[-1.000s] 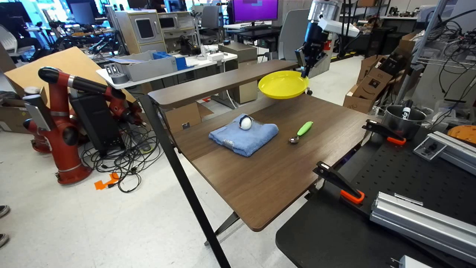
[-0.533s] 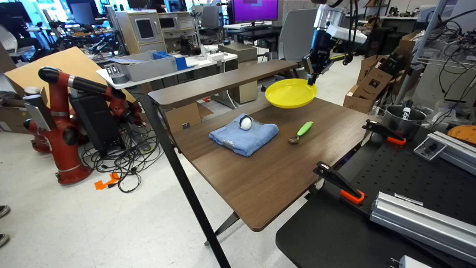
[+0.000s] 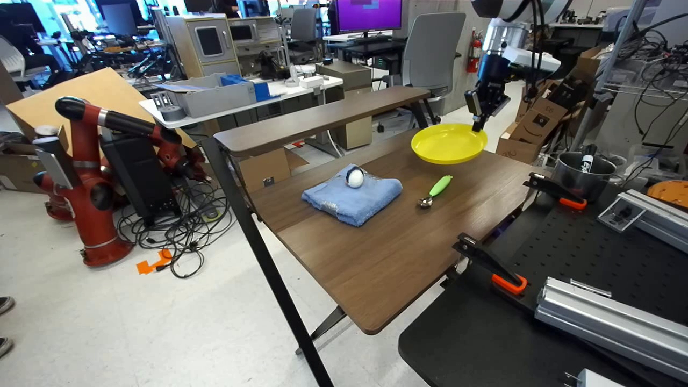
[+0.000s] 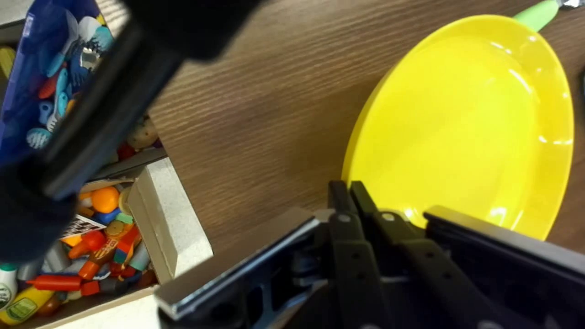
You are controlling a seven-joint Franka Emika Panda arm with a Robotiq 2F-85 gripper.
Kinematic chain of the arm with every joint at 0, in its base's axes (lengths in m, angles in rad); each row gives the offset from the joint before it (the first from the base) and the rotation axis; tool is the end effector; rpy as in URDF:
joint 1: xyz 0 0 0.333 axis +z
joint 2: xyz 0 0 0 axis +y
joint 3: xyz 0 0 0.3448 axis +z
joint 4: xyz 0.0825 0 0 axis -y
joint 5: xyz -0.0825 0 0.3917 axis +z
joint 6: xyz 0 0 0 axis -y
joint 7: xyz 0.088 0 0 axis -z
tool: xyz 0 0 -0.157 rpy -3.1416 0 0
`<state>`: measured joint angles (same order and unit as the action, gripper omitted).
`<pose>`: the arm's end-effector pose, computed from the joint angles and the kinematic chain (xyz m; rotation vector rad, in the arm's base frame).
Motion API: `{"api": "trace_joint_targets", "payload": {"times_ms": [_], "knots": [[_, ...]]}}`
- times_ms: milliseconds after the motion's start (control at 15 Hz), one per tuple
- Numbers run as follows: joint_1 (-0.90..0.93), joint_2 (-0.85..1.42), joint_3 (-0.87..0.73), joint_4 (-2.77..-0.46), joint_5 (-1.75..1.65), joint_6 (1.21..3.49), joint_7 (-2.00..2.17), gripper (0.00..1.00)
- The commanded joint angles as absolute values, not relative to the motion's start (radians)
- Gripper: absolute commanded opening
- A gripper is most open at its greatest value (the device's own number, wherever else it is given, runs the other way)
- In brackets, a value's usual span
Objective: Move the yellow plate to the front right side of the table
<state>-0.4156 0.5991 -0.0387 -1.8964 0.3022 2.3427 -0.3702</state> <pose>0.5721 -0.2624 0.1409 -2.8835 0.4459 0.0959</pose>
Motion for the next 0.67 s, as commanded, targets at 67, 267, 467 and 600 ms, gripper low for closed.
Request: {"api": "trace_joint_targets", "payload": {"times_ms": [67, 267, 467, 600], "knots": [[-0.43, 0.642, -0.044, -1.877, 0.314, 2.348, -0.375, 0.01], [-0.437, 0.679, -0.054, -1.846, 0.311, 2.341, -0.358, 0.01], [-0.451, 0.724, -0.058, -1.797, 0.31, 2.328, -0.346, 0.01], [-0.452, 0.756, -0.063, -1.764, 0.298, 2.312, -0.334, 0.01]]}}
